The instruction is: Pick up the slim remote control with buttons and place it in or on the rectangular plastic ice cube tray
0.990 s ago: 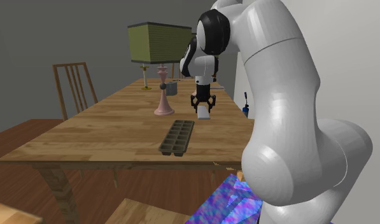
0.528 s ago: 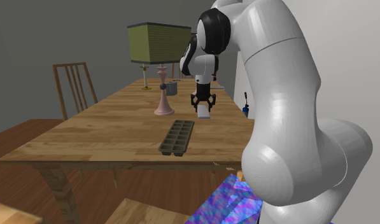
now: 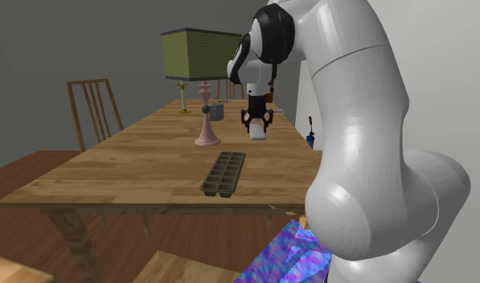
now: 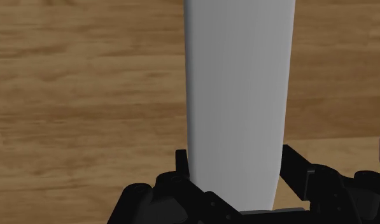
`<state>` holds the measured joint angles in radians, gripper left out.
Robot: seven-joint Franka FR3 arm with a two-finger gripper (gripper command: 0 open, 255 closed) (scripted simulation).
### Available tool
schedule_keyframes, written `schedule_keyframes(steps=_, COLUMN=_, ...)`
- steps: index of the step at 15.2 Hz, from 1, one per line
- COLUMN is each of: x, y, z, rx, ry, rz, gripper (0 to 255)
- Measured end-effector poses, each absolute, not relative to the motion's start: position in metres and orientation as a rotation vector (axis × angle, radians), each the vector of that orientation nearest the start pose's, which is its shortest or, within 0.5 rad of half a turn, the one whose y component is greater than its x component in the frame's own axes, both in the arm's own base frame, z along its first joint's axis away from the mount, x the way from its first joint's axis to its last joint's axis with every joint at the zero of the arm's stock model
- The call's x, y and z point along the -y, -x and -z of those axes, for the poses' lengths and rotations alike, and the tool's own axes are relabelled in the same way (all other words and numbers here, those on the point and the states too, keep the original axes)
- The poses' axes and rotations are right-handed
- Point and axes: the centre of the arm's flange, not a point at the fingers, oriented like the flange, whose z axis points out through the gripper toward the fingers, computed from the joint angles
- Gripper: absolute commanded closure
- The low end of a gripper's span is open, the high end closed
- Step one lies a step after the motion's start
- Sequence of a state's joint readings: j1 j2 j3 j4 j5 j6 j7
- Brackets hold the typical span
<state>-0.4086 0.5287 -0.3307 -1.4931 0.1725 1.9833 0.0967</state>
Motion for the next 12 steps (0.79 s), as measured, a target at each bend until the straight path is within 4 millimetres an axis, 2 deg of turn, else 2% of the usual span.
schedule_keyframes(steps=10, x=0.431, y=-0.545, z=-0.426, rx=-1.318, ry=2.856, rz=-0.016, gripper=255)
schedule_keyframes(steps=12, x=0.416, y=-0.54, z=-0.428, rx=-1.319, ry=2.856, rz=-0.017, gripper=255)
